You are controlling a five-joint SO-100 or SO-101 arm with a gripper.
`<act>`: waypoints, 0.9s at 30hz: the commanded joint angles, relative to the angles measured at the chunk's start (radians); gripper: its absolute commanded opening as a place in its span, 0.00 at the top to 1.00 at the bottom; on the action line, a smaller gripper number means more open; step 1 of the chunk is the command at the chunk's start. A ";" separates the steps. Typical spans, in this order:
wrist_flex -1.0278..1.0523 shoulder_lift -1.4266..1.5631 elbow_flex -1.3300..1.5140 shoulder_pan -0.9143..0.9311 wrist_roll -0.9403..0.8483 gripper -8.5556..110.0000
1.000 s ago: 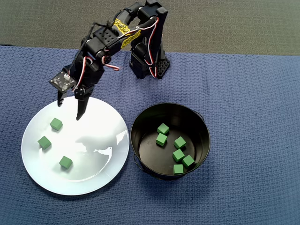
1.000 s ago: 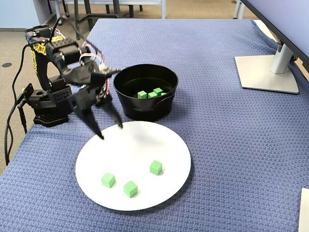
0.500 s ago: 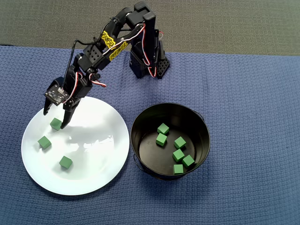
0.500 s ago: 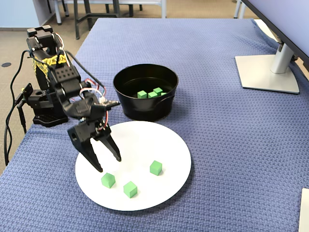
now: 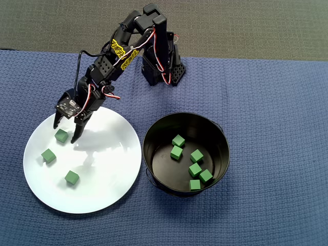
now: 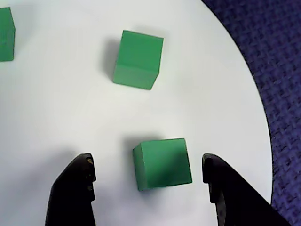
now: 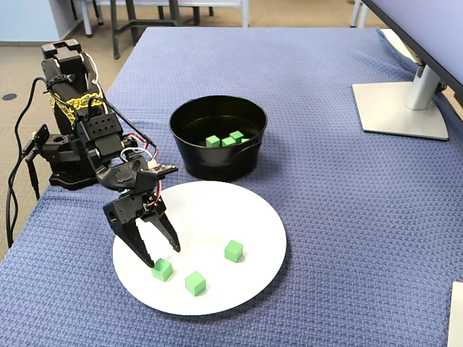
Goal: Pick up the green cubes from the white plate and place them in the black recipient
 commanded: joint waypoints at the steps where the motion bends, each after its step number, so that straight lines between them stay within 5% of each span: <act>1: -0.035 0.008 0.003 -0.003 -0.002 0.75; 27: 0.006 -0.106 -0.117 0.017 -0.035 0.74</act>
